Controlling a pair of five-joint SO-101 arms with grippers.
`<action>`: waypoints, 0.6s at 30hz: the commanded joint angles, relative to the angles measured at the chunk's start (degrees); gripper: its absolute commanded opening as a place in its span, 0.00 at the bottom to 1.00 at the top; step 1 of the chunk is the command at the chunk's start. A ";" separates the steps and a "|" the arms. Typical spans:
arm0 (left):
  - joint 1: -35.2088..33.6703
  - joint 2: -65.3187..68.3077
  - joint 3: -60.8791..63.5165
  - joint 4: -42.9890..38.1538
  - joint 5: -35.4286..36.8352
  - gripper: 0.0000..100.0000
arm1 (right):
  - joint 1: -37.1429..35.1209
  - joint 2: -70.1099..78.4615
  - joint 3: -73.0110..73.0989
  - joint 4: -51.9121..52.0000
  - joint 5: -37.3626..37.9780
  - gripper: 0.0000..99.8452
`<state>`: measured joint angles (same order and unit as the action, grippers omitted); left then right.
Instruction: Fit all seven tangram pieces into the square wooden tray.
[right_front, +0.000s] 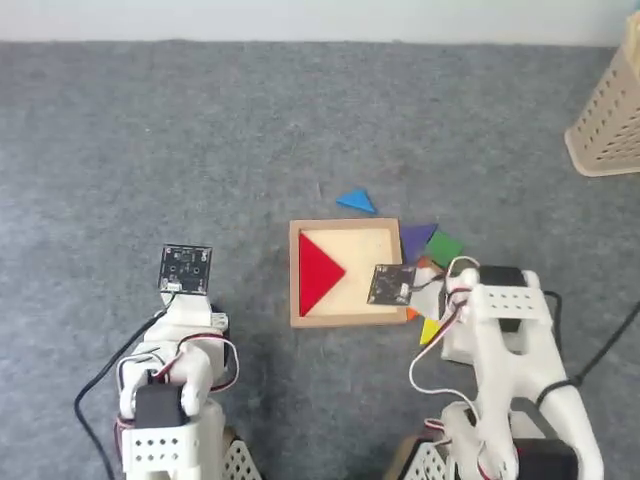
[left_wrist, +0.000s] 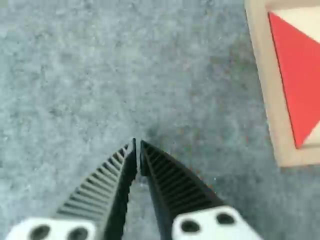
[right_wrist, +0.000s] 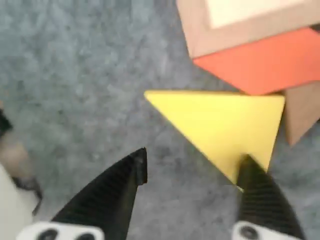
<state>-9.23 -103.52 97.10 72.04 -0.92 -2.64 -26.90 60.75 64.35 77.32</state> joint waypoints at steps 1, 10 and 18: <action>0.26 -1.05 -0.57 0.35 -0.18 0.02 | -3.91 -2.59 0.88 -3.82 2.37 0.33; 0.26 -1.05 -0.57 0.35 -0.18 0.02 | -7.25 -2.59 1.67 -6.55 4.04 0.33; 0.26 -1.05 -0.57 0.35 -0.18 0.02 | -6.99 4.62 1.23 -11.65 3.60 0.33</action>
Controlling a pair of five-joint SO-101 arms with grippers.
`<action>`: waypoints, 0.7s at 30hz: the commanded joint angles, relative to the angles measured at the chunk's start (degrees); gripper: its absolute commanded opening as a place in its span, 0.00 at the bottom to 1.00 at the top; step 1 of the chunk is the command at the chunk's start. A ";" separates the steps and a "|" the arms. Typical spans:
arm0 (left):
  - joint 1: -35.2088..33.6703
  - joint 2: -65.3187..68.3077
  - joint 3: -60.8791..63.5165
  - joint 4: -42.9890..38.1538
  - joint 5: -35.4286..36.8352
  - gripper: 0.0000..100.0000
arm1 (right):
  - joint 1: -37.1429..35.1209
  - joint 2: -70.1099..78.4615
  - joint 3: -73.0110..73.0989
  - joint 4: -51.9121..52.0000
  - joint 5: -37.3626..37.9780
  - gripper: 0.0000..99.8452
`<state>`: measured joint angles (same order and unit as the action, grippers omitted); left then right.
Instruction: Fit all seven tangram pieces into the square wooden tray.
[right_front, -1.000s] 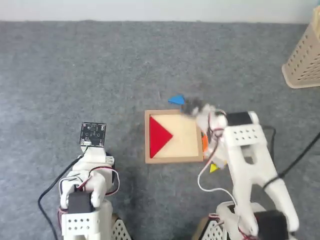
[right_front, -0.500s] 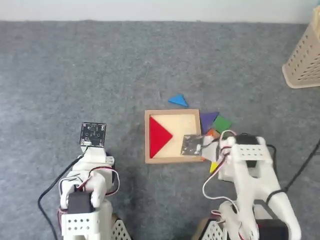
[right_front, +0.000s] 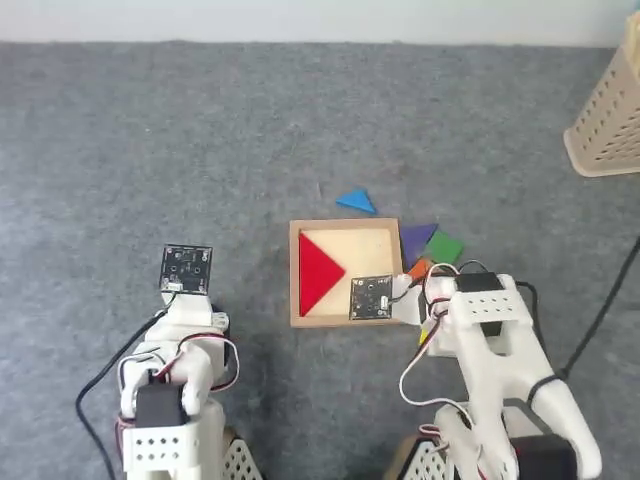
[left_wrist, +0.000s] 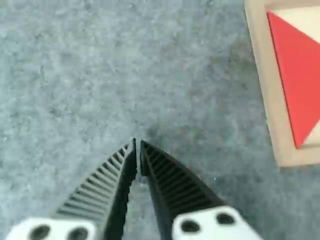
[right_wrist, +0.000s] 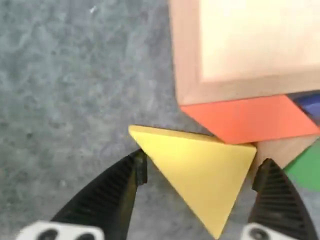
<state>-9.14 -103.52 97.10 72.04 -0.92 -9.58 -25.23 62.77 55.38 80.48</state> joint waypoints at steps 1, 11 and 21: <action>0.18 -1.05 -0.57 0.35 -0.18 0.02 | -0.13 4.53 -0.79 -3.47 0.44 0.33; 0.18 -1.05 -0.57 0.35 -0.09 0.02 | 0.22 8.84 -4.57 -1.36 0.35 0.27; 0.18 -1.05 -0.57 0.35 -0.09 0.02 | 0.48 8.40 -4.66 -1.27 -3.43 0.17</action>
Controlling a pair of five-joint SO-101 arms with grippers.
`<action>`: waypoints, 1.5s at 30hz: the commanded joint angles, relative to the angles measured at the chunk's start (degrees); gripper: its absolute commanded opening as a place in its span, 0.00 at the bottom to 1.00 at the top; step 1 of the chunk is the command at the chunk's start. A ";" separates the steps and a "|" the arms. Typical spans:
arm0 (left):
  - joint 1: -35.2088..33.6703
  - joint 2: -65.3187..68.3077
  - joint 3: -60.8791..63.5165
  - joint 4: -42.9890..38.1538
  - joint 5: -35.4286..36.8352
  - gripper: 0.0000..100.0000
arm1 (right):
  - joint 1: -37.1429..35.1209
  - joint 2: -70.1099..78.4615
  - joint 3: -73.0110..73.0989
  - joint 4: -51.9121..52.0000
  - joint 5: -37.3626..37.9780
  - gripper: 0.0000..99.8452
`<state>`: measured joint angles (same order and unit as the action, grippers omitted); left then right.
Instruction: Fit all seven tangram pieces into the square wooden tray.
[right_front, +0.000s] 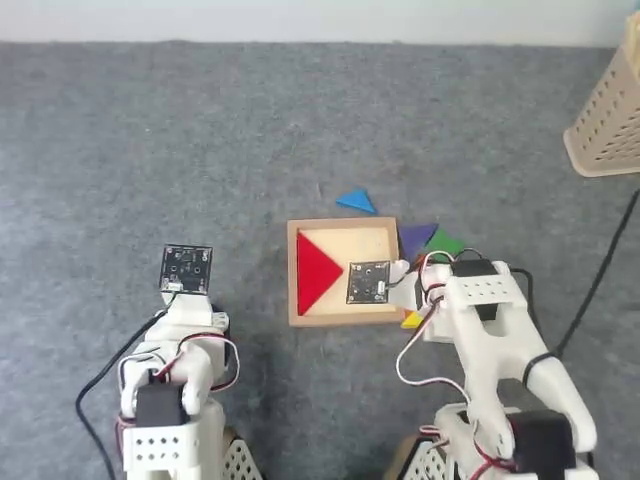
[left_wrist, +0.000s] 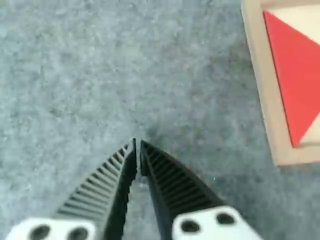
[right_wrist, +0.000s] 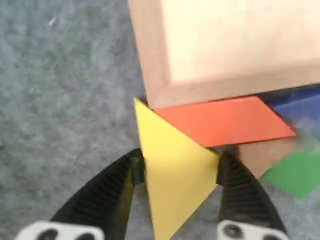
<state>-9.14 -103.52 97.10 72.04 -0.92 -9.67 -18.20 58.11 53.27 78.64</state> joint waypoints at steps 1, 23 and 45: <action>0.18 -1.05 -0.57 0.35 -0.09 0.02 | 0.92 1.36 -0.53 0.84 -2.73 0.17; 0.18 -1.05 -0.57 0.35 -0.09 0.02 | 11.21 1.98 -15.82 0.84 -34.29 0.17; 0.18 -1.05 -0.57 0.35 -0.09 0.02 | 8.13 4.53 -18.73 19.47 -98.55 0.33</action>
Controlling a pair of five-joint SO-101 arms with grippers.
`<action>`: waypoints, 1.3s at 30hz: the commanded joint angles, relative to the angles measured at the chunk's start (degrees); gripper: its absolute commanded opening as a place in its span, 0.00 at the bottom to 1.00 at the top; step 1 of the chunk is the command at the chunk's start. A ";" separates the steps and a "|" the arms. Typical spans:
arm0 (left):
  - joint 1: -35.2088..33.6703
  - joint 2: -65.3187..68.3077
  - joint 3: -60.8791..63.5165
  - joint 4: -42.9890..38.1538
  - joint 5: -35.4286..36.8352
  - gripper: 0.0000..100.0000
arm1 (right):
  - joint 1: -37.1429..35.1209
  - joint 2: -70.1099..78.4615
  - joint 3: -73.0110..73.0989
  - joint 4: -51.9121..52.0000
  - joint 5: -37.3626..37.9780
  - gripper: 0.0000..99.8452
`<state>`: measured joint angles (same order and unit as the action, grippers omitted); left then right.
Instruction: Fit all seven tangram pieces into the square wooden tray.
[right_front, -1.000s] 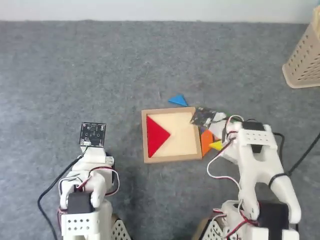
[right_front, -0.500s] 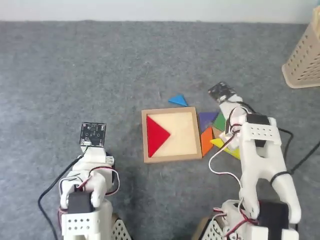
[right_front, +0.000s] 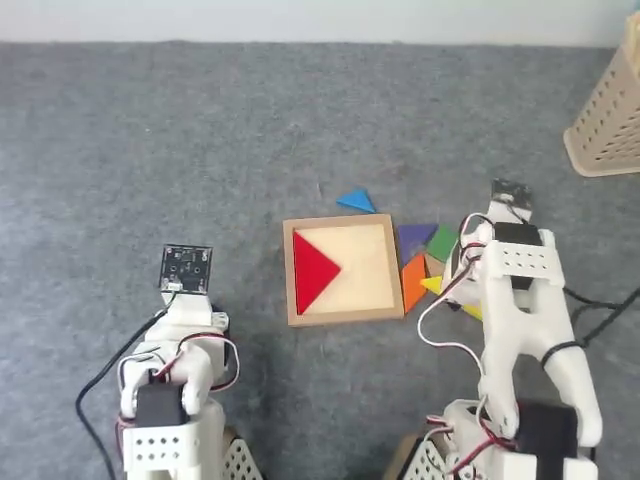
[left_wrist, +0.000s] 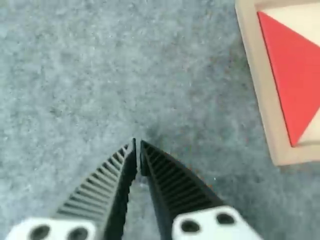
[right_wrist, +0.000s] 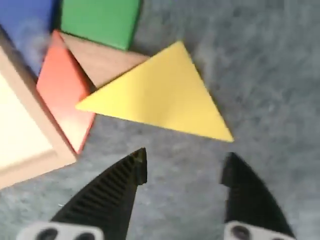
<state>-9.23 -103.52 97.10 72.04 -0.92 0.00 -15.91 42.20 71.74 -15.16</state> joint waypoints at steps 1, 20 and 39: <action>0.26 -1.05 -0.57 0.35 -0.09 0.02 | -1.89 3.91 -2.99 0.66 -5.63 0.33; 0.26 -1.05 -0.57 0.35 -0.09 0.02 | 20.62 26.42 -32.88 -1.10 -5.71 0.22; 0.26 -1.05 -0.57 0.35 -0.09 0.02 | 2.42 34.33 -48.35 10.95 -38.51 0.25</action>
<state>-9.23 -103.52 97.10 72.04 -0.92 2.81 17.58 -2.11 83.16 -48.57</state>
